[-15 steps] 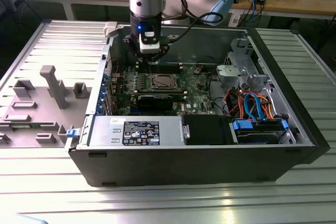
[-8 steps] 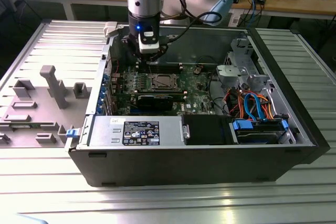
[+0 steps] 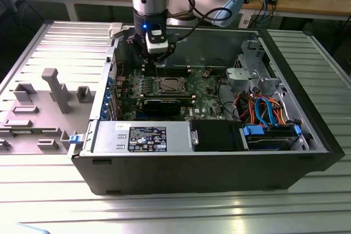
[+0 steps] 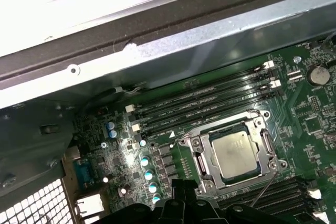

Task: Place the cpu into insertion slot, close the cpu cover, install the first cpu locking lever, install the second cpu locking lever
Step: 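Install the first cpu locking lever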

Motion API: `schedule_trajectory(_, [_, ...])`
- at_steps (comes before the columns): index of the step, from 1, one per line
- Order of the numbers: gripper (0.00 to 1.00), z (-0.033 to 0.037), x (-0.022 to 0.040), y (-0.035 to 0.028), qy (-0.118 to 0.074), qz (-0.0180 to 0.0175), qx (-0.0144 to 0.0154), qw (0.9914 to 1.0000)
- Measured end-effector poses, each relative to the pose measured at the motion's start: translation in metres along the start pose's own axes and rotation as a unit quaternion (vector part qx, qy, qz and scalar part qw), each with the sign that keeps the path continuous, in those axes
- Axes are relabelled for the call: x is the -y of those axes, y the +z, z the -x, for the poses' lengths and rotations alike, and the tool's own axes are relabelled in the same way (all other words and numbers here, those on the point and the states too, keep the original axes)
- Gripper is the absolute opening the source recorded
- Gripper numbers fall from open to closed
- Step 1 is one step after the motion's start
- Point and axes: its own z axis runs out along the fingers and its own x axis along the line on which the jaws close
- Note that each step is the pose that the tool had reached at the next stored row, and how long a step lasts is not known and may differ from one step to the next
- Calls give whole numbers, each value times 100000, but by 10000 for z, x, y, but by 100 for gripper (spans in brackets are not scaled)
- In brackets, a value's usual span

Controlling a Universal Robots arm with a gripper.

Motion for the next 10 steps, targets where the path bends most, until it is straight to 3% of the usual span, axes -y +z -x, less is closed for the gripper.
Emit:
schedule_trajectory(4, [11, -2, 0, 0, -1731, 34, 48, 99985])
schedule_trajectory(10, [11, -2, 1, -1, -2039, 30, 35, 99979])
